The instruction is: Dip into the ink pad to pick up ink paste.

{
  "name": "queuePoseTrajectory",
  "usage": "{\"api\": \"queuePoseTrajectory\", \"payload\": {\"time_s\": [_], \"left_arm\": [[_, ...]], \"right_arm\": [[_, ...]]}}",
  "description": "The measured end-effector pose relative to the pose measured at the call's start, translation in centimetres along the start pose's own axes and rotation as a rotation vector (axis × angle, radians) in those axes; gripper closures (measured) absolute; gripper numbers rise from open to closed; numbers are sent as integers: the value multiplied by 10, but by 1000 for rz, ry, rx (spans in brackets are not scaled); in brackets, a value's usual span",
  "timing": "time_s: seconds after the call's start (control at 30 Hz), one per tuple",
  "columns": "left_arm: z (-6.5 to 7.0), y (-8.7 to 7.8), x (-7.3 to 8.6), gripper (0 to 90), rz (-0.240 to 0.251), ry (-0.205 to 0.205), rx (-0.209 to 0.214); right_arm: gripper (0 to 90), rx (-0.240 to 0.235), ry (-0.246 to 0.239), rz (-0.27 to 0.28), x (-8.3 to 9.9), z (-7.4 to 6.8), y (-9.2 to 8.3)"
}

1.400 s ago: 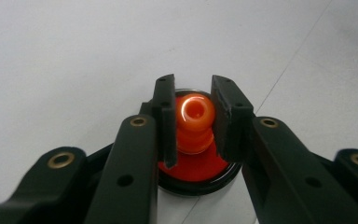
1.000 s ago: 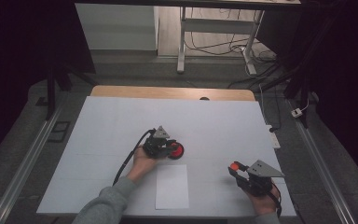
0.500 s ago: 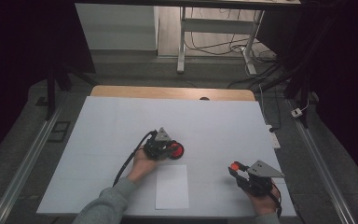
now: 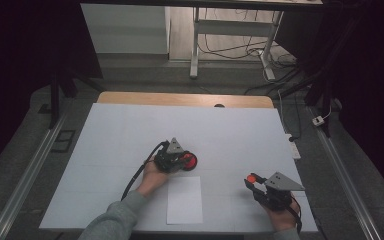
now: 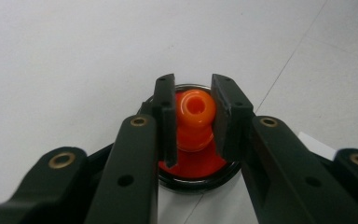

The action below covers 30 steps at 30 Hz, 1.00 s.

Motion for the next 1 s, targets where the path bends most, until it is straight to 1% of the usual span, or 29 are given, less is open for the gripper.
{"api": "queuePoseTrajectory", "payload": {"time_s": [0.03, 0.2, 0.3, 0.63, 1.0], "left_arm": [[0, 0, 0, 726, -1, -1, -1], [0, 0, 0, 726, -3, 3, -6], [0, 1, 0, 726, 1, -6, 2], [-2, 1, -2, 726, -8, -21, 12], [-1, 2, -3, 726, -24, -30, 5]], "right_arm": [[644, -6, 2, 3, 0, 0, 0], [644, -5, 1, 1, 0, 0, 0], [644, -5, -1, 0, 0, 0, 1], [644, -6, -3, -1, 0, -1, 1], [644, -10, 1, 2, 0, -2, 2]]}}
Point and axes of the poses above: each handheld gripper's, and its own axes: y roughly forward along the jaws, x roughly out of its underside, z roughly to its right, the point moved 7 cm from there along y, roughly forward along the jaws, and after that the axes turned 8 degrees about x, right-handed, at the moved point
